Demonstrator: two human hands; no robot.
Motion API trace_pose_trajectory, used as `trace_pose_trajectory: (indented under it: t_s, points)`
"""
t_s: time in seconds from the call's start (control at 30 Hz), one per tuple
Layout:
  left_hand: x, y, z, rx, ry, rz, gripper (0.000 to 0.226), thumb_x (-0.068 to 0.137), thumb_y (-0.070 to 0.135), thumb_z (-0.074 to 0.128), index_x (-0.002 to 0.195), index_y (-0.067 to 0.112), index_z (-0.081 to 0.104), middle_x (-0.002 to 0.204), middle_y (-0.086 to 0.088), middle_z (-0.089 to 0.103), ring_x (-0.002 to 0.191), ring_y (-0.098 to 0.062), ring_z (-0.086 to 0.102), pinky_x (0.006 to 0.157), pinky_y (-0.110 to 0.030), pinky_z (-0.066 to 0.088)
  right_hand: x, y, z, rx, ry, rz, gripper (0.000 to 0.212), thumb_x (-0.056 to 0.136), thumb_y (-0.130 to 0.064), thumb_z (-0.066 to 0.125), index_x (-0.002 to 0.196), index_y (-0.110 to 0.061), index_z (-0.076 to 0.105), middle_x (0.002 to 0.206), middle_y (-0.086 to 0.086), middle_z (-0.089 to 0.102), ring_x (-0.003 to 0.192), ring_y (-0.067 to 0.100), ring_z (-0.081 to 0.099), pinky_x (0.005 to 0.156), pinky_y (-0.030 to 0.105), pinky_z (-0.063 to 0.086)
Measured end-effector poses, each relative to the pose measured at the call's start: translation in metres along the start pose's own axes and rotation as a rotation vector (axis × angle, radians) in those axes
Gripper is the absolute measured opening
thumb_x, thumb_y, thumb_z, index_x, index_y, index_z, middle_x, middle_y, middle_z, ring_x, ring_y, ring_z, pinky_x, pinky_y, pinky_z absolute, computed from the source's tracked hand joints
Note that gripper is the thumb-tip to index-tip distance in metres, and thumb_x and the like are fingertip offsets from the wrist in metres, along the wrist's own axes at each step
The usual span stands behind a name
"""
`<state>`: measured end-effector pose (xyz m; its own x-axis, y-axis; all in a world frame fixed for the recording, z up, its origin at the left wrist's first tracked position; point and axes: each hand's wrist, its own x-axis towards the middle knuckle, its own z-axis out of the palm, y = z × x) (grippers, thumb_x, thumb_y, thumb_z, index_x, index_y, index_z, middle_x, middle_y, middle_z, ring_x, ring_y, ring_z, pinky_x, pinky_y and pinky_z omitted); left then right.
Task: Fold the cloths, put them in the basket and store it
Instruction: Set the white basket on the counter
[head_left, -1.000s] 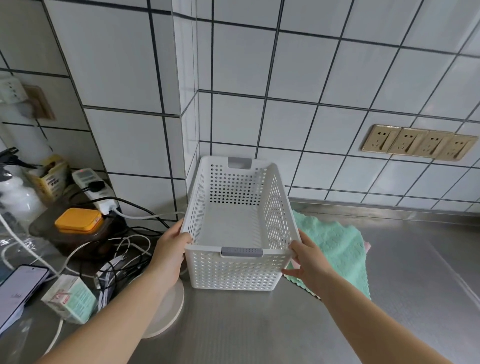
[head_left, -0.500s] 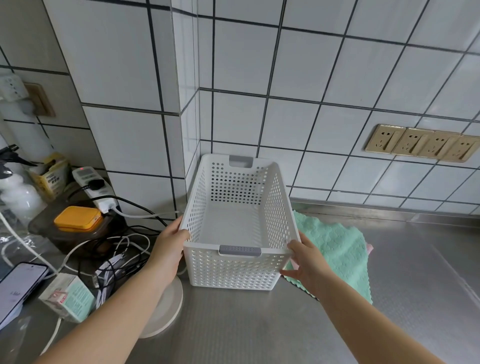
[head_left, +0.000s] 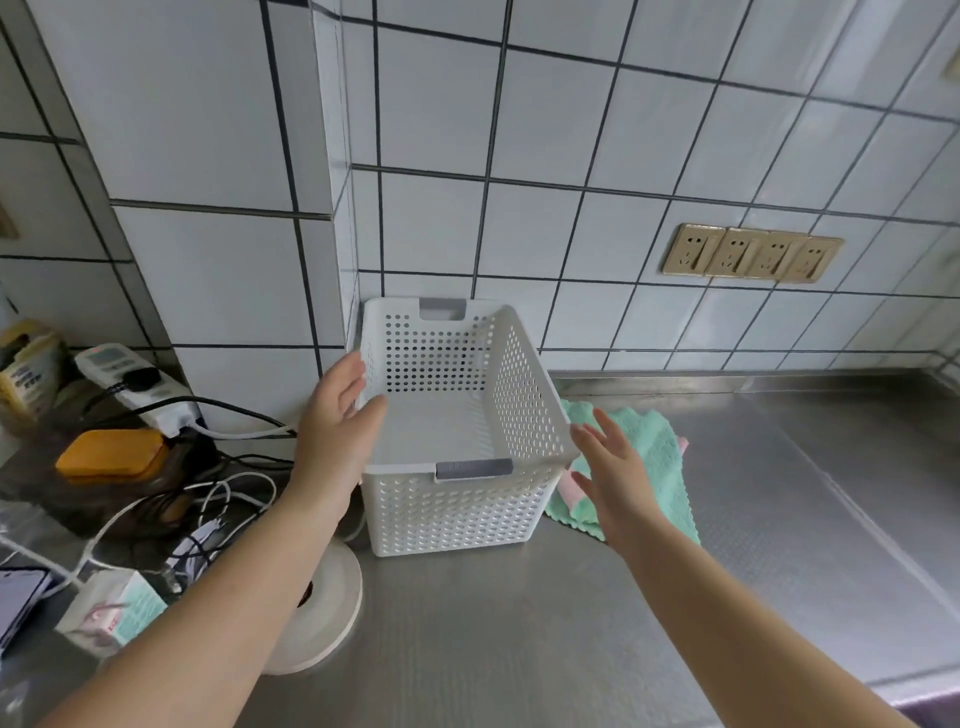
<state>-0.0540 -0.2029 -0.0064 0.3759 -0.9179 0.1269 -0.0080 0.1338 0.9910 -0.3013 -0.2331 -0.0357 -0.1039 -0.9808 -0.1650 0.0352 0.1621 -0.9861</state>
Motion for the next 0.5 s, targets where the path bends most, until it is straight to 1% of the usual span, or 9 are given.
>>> trace_pose_trajectory:
  t_s: [0.07,0.13,0.23,0.33,0.43,0.5]
  points:
    - [-0.002,0.003,0.001,0.01,-0.055,0.022,0.053,0.091,0.002,0.052,0.138,0.023,0.04,0.137,0.005,0.047,0.126,-0.006,0.045,0.109,-0.033,0.035,-0.011,-0.001,0.003,-0.005,0.04,-0.029,0.058,0.092,-0.026,0.058,0.144,-0.026,0.033,0.144,0.002,0.042,0.125,0.015,0.046,0.102,0.035,0.04]
    - [-0.005,0.004,-0.006,-0.003,-0.157,0.02,0.053,0.091,0.001,0.051,0.137,0.024,0.04,0.136,0.004,0.048,0.124,-0.008,0.047,0.108,-0.033,0.036,-0.027,0.002,0.011,-0.004,0.131,-0.062,0.057,0.091,-0.028,0.059,0.142,-0.028,0.035,0.144,0.0,0.042,0.124,0.014,0.046,0.1,0.034,0.041]
    - [-0.016,-0.001,-0.018,-0.018,-0.332,-0.008,0.052,0.091,0.001,0.051,0.135,0.025,0.04,0.134,0.002,0.05,0.122,-0.011,0.049,0.104,-0.03,0.037,-0.061,0.01,0.025,0.009,0.239,-0.094,0.058,0.088,-0.031,0.061,0.141,-0.031,0.037,0.144,-0.001,0.041,0.131,0.013,0.041,0.108,0.04,0.036]
    - [-0.033,-0.009,-0.033,-0.029,-0.544,-0.06,0.047,0.089,0.0,0.053,0.127,0.027,0.044,0.128,0.002,0.052,0.118,-0.011,0.052,0.103,-0.031,0.039,-0.108,0.022,0.045,-0.018,0.364,-0.12,0.058,0.087,-0.03,0.063,0.14,-0.032,0.038,0.143,-0.003,0.042,0.131,0.011,0.04,0.109,0.044,0.035]
    - [-0.056,-0.017,-0.043,-0.033,-0.731,-0.111,0.046,0.086,0.005,0.059,0.124,0.026,0.045,0.122,0.004,0.054,0.113,-0.009,0.054,0.099,-0.028,0.04,-0.159,0.034,0.058,-0.092,0.468,-0.105,0.062,0.086,-0.032,0.064,0.141,-0.03,0.036,0.146,-0.004,0.04,0.131,0.013,0.04,0.108,0.041,0.037]
    - [-0.073,-0.022,-0.046,-0.035,-0.835,-0.145,0.047,0.085,0.004,0.06,0.123,0.026,0.045,0.118,0.006,0.055,0.11,-0.008,0.054,0.092,-0.023,0.042,-0.193,0.041,0.061,-0.148,0.533,-0.085,0.063,0.087,-0.031,0.063,0.143,-0.028,0.033,0.147,-0.004,0.038,0.133,0.014,0.037,0.108,0.038,0.036]
